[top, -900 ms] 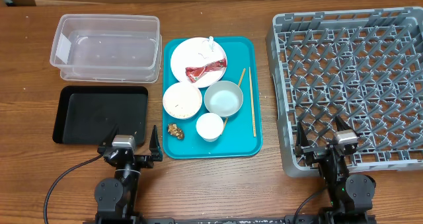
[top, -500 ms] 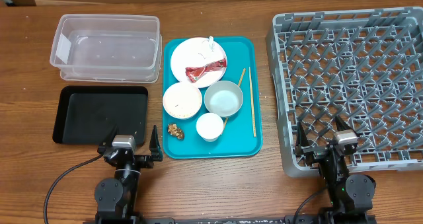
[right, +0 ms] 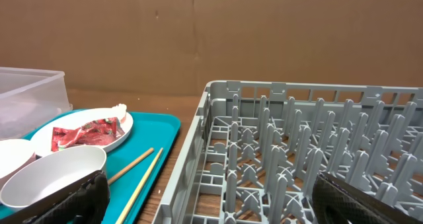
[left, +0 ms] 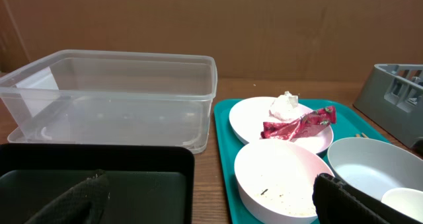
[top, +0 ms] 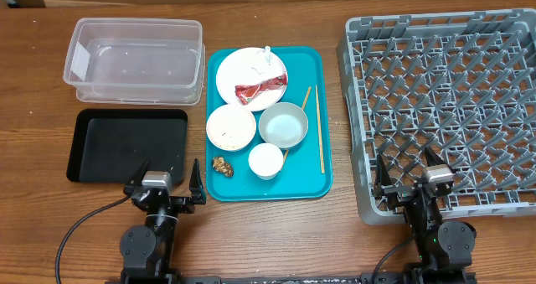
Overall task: Sort waste into correct bins and load items into the dishwasher
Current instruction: 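Raise both grippers from rest toward the teal tray, then reach left gripper to the white plate and grasp the red wrapper, then carry the red wrapper left and drop it into the clear bin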
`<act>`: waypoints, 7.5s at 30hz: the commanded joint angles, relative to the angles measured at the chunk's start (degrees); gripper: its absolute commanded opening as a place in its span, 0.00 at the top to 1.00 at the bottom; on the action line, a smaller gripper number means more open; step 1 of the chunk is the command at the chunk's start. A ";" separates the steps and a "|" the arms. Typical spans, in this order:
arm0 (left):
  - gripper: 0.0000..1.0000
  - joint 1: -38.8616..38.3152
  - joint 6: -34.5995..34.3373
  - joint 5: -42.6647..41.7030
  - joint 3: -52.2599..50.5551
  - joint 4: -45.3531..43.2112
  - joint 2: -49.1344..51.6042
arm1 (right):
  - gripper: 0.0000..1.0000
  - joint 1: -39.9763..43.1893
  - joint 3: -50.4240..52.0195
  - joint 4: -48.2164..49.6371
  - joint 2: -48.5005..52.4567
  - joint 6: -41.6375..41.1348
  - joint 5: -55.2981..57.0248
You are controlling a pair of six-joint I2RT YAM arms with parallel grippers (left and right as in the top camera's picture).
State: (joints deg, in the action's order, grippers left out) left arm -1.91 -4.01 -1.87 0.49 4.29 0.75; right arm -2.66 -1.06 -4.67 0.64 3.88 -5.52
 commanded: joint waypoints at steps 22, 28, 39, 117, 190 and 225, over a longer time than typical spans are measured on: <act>0.00 -0.37 1.25 0.59 -0.22 0.07 -0.50 | 0.00 0.22 0.59 0.26 -0.48 0.26 0.57; 0.00 -0.37 1.25 0.42 -0.22 -0.07 -0.50 | 0.00 0.22 0.59 0.28 -0.48 0.24 0.35; 0.00 -0.37 0.20 0.42 -0.22 0.02 -0.50 | 0.00 0.15 0.57 0.46 -0.48 -0.57 -0.55; 0.00 -18.75 11.06 3.04 94.62 35.34 104.67 | 0.00 0.15 -61.27 -53.22 57.90 -14.60 0.98; 0.96 -7.93 7.80 4.46 107.69 40.17 112.37 | 0.00 0.15 -61.27 -55.52 57.94 -14.60 0.98; 0.22 -5.16 4.68 -12.13 111.84 38.73 115.91 | 0.00 0.15 -61.27 -56.13 57.94 -14.60 0.96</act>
State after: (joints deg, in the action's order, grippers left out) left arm -3.16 0.32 -8.95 110.98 44.27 117.51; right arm -2.66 -60.80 -61.04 58.89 -10.68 -5.06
